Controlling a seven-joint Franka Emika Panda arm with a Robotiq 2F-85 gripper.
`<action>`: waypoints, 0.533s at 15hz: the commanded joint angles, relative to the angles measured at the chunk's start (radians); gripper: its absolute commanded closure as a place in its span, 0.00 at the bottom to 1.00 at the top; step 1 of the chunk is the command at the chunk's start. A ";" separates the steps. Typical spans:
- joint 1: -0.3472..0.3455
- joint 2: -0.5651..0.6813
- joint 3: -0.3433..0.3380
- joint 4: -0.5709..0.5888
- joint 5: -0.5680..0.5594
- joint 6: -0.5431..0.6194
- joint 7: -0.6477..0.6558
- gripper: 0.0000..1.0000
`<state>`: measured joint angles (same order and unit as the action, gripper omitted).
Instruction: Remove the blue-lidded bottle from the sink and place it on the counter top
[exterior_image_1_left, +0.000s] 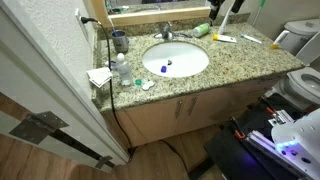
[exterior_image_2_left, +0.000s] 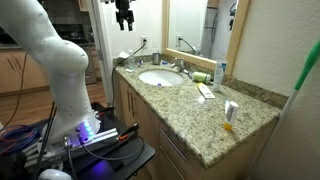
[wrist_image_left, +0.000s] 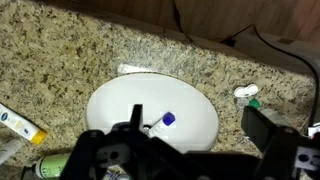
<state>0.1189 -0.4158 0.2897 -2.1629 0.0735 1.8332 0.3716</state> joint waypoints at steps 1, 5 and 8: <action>0.011 0.002 -0.009 0.002 -0.004 -0.002 0.004 0.00; 0.011 0.002 -0.009 0.002 -0.004 -0.002 0.004 0.00; -0.026 0.123 -0.013 0.048 0.030 0.053 0.117 0.00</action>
<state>0.1175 -0.4113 0.2892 -2.1627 0.0730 1.8395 0.3977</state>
